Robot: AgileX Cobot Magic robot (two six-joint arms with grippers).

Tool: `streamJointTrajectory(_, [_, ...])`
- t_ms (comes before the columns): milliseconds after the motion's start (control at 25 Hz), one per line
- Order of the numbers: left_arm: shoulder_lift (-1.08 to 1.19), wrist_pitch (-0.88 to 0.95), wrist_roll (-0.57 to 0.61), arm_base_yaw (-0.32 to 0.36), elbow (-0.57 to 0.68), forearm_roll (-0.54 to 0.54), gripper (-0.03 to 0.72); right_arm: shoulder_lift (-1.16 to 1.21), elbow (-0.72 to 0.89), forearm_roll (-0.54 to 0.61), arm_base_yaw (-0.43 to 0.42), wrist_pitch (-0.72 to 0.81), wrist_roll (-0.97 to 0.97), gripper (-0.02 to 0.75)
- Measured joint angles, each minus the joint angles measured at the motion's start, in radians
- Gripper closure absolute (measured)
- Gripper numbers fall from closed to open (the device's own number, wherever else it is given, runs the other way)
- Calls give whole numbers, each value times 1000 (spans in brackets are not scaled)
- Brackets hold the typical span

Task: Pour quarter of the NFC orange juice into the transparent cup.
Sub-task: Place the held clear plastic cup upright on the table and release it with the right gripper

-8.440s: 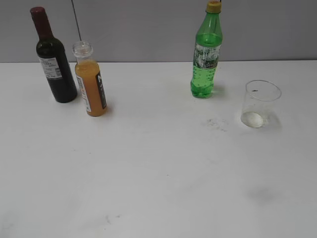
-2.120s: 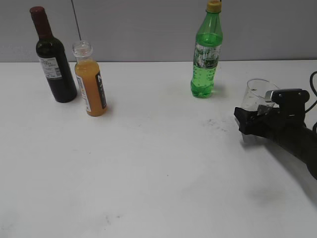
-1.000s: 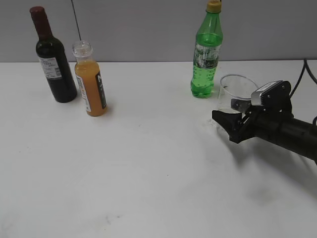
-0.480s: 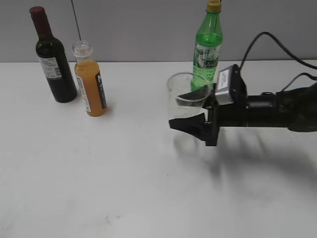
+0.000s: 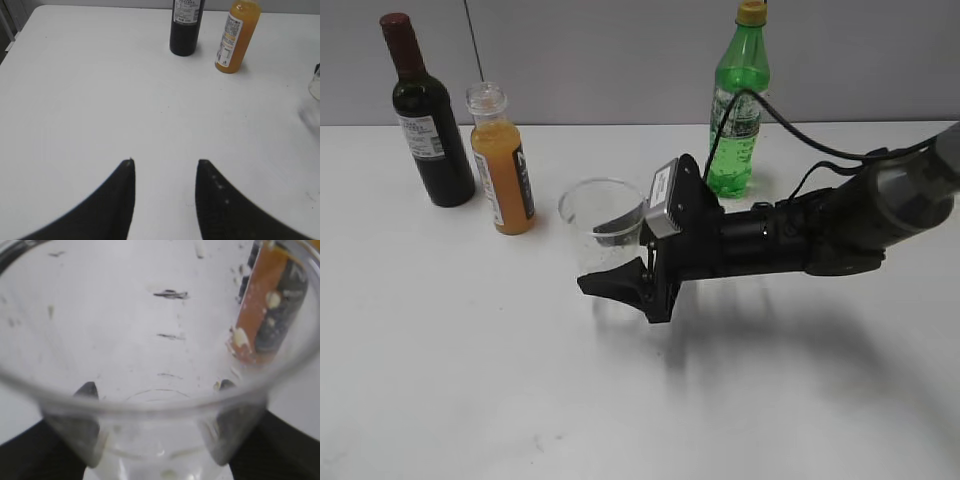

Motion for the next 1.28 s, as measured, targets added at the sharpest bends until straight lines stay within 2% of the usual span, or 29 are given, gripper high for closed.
streamJointTrajectory(400, [0,0,0,0,0,0,374,169,-127,-2,-2,-54,54,200])
streamJointTrajectory(640, [0,0,0,0,0,0,374,201,-140,-63,-2,-52,71,200])
streamJointTrajectory(840, [0,0,0,0,0,0,374,201,-143,-65,-2,-27,71,197])
streamJointTrajectory(1040, [0,0,0,0,0,0,374,198,-143,-65,-2,13,70,86])
streamJointTrajectory(1160, [0,0,0,0,0,-1,374,190,-143,-80,-2,27,82,84])
streamJointTrajectory(1280, [0,0,0,0,0,-1,374,162,-143,-151,-6,63,133,99])
